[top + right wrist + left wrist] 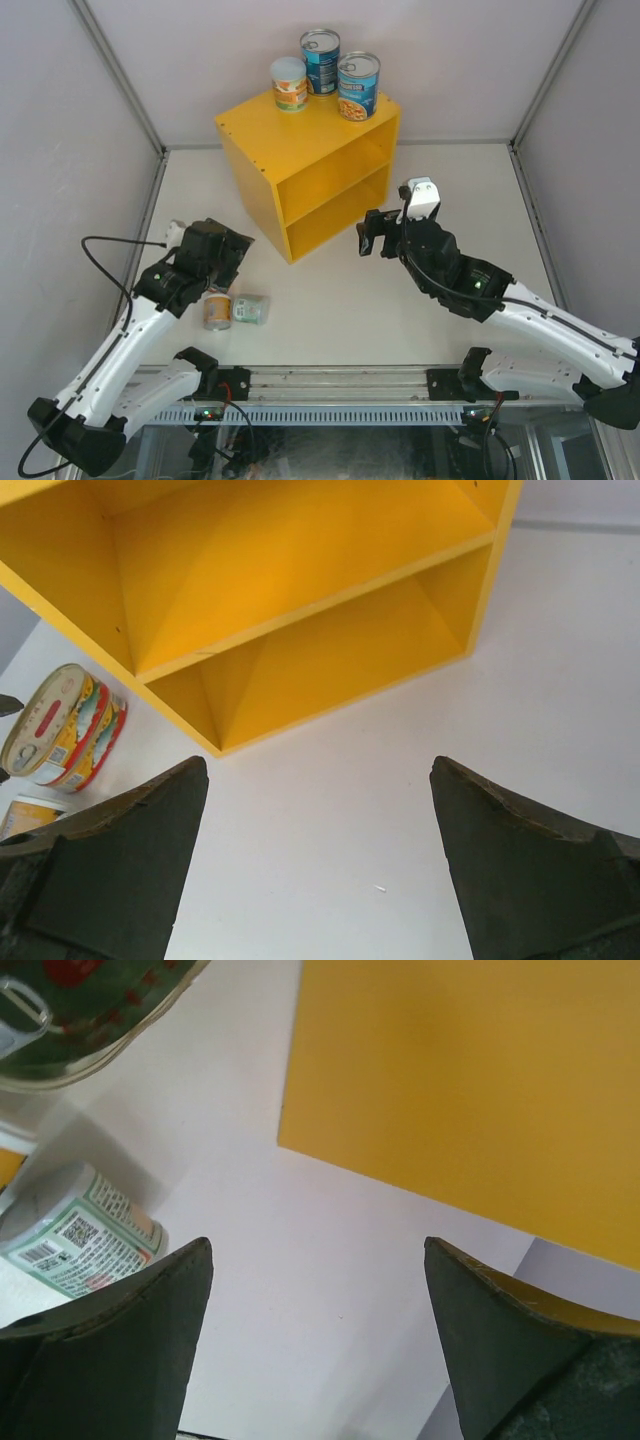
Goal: Place and organize the canned foods onto the counter
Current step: Pick up the canned food from the center of the board.
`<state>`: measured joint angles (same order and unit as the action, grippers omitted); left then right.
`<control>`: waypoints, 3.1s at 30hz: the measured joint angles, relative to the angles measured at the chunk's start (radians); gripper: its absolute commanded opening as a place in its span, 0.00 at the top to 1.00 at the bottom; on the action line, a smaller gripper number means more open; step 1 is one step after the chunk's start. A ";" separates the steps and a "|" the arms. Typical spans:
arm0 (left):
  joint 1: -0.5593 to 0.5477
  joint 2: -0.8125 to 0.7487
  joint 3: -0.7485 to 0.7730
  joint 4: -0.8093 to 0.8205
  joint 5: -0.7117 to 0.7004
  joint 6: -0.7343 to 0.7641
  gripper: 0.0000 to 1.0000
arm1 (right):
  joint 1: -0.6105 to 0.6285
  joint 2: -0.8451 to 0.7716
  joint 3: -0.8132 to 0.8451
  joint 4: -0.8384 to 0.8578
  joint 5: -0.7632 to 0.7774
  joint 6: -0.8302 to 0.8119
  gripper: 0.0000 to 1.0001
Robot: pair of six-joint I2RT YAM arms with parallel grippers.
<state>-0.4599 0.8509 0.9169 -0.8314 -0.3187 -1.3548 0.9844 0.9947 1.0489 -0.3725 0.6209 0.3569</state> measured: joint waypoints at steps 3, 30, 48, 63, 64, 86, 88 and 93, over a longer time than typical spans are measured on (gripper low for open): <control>0.000 0.005 -0.042 -0.004 0.000 -0.094 0.08 | 0.000 -0.016 -0.021 -0.010 0.008 0.014 0.08; -0.011 0.269 -0.066 -0.254 0.053 -0.414 0.00 | -0.050 -0.060 -0.078 -0.013 0.013 0.052 0.07; -0.086 0.280 -0.130 -0.237 0.097 -0.419 0.00 | -0.076 -0.063 -0.107 -0.011 -0.008 0.074 0.07; -0.097 0.323 -0.202 -0.184 0.098 -0.443 0.00 | -0.103 -0.068 -0.121 -0.011 -0.037 0.078 0.07; -0.097 0.326 -0.204 -0.182 0.098 -0.443 0.00 | -0.105 -0.068 -0.121 -0.012 -0.040 0.078 0.07; -0.098 0.419 -0.218 -0.106 0.096 -0.446 0.21 | -0.146 -0.068 -0.122 -0.011 -0.074 0.077 0.07; -0.098 0.419 -0.224 -0.098 0.094 -0.446 0.27 | -0.147 -0.068 -0.122 -0.011 -0.077 0.077 0.07; -0.098 0.418 -0.232 -0.092 0.094 -0.449 0.40 | -0.147 -0.069 -0.130 -0.011 -0.080 0.077 0.07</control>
<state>-0.5583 1.2694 0.6853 -0.9234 -0.2249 -1.8042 0.8371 0.9253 0.9184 -0.3836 0.5404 0.4343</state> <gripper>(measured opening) 0.740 0.928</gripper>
